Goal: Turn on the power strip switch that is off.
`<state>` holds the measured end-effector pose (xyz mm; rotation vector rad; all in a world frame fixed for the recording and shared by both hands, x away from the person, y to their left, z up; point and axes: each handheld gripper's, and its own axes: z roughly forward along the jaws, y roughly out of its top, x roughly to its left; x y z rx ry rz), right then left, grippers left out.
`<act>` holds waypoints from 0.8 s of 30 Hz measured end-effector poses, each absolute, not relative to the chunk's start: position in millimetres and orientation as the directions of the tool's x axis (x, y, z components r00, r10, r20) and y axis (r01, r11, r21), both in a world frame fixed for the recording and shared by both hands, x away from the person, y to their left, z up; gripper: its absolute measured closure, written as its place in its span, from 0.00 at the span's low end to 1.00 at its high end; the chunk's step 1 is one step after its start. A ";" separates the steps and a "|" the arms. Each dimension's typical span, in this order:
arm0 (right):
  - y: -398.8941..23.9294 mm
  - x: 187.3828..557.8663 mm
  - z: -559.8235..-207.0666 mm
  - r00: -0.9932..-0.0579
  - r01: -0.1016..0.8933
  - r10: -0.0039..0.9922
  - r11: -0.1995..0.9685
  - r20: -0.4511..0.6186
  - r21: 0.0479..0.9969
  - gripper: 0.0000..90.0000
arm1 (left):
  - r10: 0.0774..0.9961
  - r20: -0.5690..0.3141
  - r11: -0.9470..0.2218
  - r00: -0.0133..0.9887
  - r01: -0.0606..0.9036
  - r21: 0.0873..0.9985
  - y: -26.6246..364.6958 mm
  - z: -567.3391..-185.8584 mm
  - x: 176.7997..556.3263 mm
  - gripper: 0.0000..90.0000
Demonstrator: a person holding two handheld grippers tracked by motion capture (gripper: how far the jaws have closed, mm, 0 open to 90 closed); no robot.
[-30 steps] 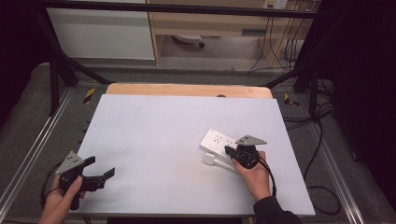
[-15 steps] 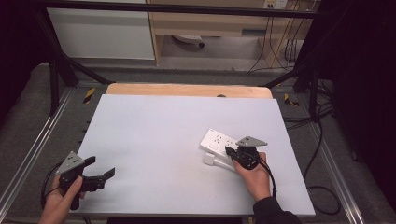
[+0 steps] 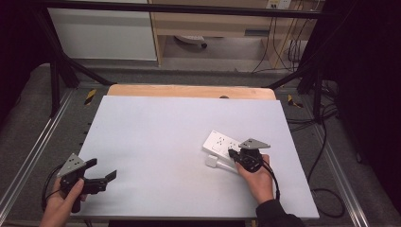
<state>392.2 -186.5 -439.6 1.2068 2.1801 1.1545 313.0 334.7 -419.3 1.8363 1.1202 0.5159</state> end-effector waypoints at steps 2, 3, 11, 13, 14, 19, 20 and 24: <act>-186.3 392.0 -439.8 -0.554 0.508 0.831 0.290 0.050 0.811 1.00 | 0.859 -0.097 -0.188 0.503 0.485 0.854 334.6 -419.3 313.0 0.07; -186.1 391.8 -439.8 -0.553 0.508 0.831 0.289 0.050 0.811 1.00 | 0.859 -0.096 -0.188 0.502 0.485 0.854 334.6 -419.3 313.0 0.07; -186.3 391.3 -440.5 -0.553 0.504 0.832 0.287 0.049 0.815 1.00 | 0.859 -0.096 -0.188 0.503 0.485 0.854 334.4 -419.3 313.1 0.07; -186.3 391.3 -440.6 -0.553 0.503 0.832 0.288 0.047 0.815 1.00 | 0.859 -0.096 -0.189 0.503 0.485 0.854 334.4 -419.3 313.0 0.07; -186.3 391.2 -440.6 -0.553 0.502 0.832 0.288 0.047 0.815 1.00 | 0.859 -0.096 -0.188 0.502 0.485 0.854 334.4 -419.3 312.9 0.07; -186.4 391.2 -440.7 -0.553 0.504 0.832 0.285 0.051 0.815 1.00 | 0.859 -0.095 -0.188 0.502 0.484 0.854 334.2 -419.4 313.1 0.07; -186.5 391.4 -440.7 -0.552 0.505 0.832 0.284 0.053 0.815 1.00 | 0.859 -0.095 -0.189 0.503 0.484 0.854 334.1 -419.4 313.1 0.07; -186.3 391.2 -440.5 -0.549 0.510 0.834 0.279 0.058 0.813 1.00 | 0.859 -0.094 -0.189 0.502 0.484 0.855 334.1 -419.4 313.1 0.07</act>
